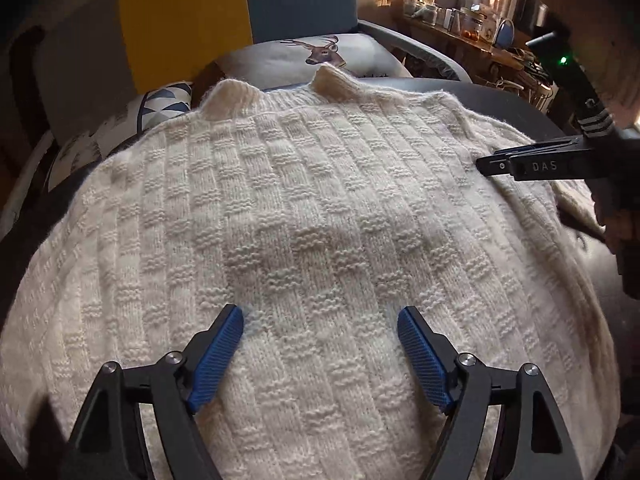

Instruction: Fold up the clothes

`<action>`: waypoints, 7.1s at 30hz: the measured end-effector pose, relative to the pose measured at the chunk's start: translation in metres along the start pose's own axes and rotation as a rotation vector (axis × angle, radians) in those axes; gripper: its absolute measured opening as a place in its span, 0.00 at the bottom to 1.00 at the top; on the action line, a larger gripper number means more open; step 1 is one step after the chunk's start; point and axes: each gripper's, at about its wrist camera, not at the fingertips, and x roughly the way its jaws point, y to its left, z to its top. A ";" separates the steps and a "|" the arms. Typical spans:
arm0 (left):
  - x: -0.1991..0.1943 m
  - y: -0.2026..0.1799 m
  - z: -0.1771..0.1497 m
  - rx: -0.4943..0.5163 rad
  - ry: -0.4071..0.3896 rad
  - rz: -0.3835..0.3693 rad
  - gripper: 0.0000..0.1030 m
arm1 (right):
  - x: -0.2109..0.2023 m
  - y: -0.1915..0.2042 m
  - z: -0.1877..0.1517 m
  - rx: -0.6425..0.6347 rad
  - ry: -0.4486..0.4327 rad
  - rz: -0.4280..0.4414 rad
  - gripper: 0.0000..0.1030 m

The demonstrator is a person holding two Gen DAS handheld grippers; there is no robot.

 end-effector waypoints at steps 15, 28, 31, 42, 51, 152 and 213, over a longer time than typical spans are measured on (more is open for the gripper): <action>-0.105 0.044 -0.100 -0.281 -0.077 -0.184 0.78 | -0.075 -0.043 -0.185 0.386 0.053 0.612 0.40; -0.138 -0.122 -0.177 0.426 -0.014 -0.202 0.78 | -0.075 -0.003 -0.282 0.518 0.211 1.019 0.51; -0.140 -0.105 -0.189 0.335 0.012 -0.193 0.78 | -0.077 0.010 -0.268 0.537 0.181 1.138 0.53; -0.162 0.083 -0.248 -0.466 -0.009 -0.107 0.79 | -0.075 0.035 -0.196 0.595 0.098 1.056 0.83; -0.159 0.099 -0.271 -0.573 -0.003 -0.272 0.80 | -0.055 0.034 -0.206 0.628 0.127 0.966 0.81; -0.154 0.133 -0.216 -0.719 0.038 -0.505 0.51 | -0.082 0.024 -0.294 0.469 0.181 0.925 0.44; -0.169 0.103 -0.178 -0.539 0.021 -0.232 0.12 | -0.136 0.046 -0.271 -0.043 -0.048 0.064 0.46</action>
